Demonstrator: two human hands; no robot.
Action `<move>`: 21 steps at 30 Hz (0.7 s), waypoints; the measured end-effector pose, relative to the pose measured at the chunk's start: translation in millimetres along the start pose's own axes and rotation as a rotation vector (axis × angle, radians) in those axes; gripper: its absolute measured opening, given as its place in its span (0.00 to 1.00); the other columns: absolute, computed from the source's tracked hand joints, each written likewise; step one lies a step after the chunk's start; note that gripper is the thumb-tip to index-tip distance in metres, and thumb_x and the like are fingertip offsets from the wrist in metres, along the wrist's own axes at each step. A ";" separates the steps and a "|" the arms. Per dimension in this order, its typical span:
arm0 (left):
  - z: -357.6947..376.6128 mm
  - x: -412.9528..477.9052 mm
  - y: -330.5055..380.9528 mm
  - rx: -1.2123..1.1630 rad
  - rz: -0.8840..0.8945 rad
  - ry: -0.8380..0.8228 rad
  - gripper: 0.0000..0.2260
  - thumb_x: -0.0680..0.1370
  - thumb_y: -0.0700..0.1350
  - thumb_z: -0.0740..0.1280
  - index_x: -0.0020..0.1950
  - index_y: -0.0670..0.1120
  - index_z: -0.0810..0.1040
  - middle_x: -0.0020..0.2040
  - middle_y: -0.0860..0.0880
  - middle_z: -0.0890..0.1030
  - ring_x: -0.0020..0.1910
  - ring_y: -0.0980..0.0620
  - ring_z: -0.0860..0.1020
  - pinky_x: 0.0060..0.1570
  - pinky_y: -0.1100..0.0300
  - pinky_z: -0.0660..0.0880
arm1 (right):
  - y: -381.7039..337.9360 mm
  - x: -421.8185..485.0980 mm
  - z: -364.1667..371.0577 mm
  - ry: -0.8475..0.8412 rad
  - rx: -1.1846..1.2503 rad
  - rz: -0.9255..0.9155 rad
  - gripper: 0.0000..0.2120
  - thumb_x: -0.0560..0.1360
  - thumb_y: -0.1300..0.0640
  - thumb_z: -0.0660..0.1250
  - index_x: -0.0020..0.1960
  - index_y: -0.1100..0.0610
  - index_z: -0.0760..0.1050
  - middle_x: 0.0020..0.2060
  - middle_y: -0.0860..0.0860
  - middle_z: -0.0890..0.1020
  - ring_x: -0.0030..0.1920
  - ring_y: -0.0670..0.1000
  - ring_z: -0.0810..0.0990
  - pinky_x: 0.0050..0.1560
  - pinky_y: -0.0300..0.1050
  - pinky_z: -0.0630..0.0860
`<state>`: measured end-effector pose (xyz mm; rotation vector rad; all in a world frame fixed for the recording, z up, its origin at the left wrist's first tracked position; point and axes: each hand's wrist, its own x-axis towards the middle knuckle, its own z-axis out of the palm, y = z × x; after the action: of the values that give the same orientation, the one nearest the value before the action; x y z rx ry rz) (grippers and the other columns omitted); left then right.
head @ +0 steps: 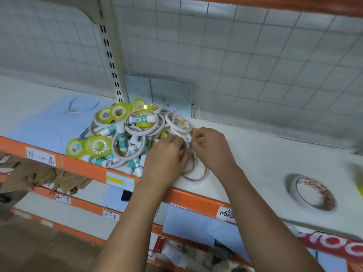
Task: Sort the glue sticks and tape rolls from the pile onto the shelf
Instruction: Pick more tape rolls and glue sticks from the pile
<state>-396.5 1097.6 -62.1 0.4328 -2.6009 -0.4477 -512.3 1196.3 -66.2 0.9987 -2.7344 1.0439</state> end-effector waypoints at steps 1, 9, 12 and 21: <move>-1.7 3.8 -3.9 -0.001 0.013 0.001 0.09 0.78 0.49 0.63 0.50 0.46 0.78 0.49 0.49 0.77 0.49 0.47 0.75 0.41 0.52 0.74 | -2.5 8.1 2.2 0.003 0.006 -0.002 0.09 0.76 0.55 0.66 0.54 0.55 0.80 0.52 0.52 0.82 0.53 0.53 0.79 0.55 0.48 0.75; -9.7 17.5 -25.5 -0.049 0.091 -0.034 0.08 0.79 0.46 0.63 0.48 0.43 0.78 0.50 0.48 0.77 0.49 0.47 0.76 0.41 0.50 0.75 | -21.0 64.3 25.5 -0.224 0.195 -0.017 0.33 0.74 0.42 0.70 0.74 0.49 0.64 0.72 0.48 0.69 0.70 0.49 0.67 0.67 0.43 0.65; -8.5 22.9 -27.5 -0.050 0.136 -0.066 0.08 0.79 0.45 0.62 0.50 0.43 0.79 0.52 0.47 0.77 0.50 0.47 0.76 0.44 0.51 0.74 | -15.9 73.0 24.7 -0.321 0.235 -0.005 0.32 0.73 0.41 0.71 0.73 0.49 0.67 0.70 0.46 0.72 0.69 0.47 0.70 0.64 0.39 0.66; 17.2 62.4 -7.4 -0.028 0.203 -0.201 0.19 0.77 0.53 0.65 0.63 0.43 0.75 0.61 0.46 0.74 0.61 0.46 0.74 0.55 0.51 0.74 | 33.5 47.8 -28.4 -0.091 0.024 0.131 0.35 0.65 0.45 0.75 0.70 0.46 0.68 0.65 0.54 0.73 0.67 0.56 0.70 0.69 0.52 0.67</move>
<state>-455.8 1071.7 -55.2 0.1169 -2.7912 -0.4781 -574.8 1206.1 -51.3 0.9027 -2.9023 1.0777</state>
